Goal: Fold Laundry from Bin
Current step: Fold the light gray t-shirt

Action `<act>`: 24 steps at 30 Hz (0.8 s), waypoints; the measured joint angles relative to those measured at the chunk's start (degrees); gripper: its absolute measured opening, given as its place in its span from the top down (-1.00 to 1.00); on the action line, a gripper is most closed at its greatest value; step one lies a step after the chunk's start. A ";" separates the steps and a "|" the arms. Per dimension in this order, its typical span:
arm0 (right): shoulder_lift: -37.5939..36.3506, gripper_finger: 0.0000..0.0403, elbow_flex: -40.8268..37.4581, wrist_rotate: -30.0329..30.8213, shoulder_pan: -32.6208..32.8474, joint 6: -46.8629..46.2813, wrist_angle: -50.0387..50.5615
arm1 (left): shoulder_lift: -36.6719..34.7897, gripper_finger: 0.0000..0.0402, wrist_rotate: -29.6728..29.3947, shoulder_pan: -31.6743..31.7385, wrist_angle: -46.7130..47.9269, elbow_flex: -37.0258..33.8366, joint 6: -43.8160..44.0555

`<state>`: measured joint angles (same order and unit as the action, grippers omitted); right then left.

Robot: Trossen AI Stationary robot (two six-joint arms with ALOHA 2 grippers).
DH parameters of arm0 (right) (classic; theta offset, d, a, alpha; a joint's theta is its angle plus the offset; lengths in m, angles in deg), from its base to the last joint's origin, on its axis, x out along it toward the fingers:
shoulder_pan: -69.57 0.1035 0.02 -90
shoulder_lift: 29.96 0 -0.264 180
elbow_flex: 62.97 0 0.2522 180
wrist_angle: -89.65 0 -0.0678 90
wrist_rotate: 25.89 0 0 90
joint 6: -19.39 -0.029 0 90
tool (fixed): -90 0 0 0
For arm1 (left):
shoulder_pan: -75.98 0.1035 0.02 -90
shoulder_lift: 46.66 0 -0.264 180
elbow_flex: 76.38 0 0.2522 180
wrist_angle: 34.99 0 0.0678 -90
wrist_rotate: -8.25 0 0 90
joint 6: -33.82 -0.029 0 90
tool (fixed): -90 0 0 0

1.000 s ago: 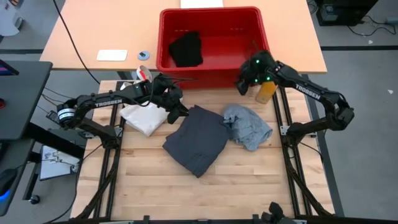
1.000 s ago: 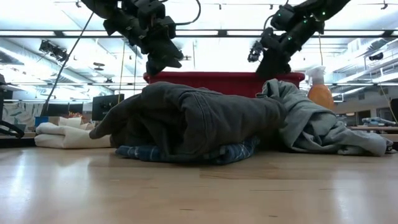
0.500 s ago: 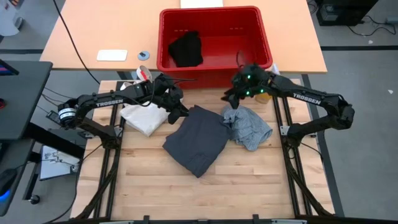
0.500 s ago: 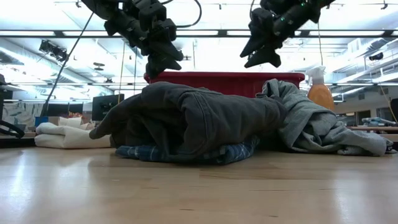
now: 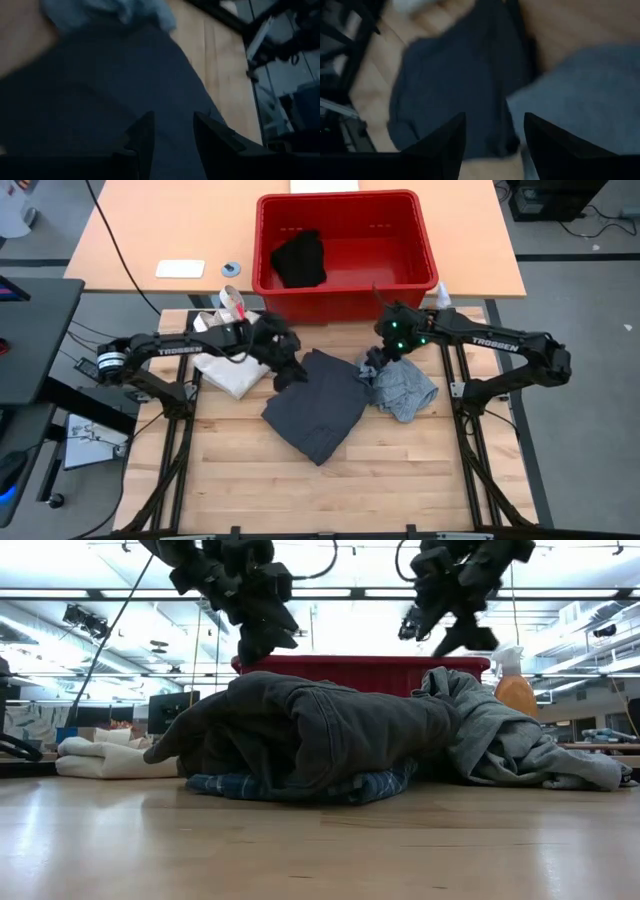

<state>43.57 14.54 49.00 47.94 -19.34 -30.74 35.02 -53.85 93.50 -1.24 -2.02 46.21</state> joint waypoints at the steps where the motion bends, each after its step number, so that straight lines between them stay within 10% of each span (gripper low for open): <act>1: -0.46 -0.02 0.00 1.51 1.00 -0.07 1.31 | 0.72 0.31 -0.49 -1.10 0.08 0.00 0.06; 12: -7.05 -0.02 0.00 6.78 9.70 5.59 4.31 | 13.75 0.31 -25.33 -9.21 -9.21 0.12 7.86; 24: -21.08 -0.02 0.00 12.74 24.08 3.97 9.31 | 25.09 0.31 -13.82 -20.08 0.13 0.56 27.05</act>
<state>22.49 14.54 61.74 72.02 -15.37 -21.44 60.11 -67.67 73.42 -1.11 -1.46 73.27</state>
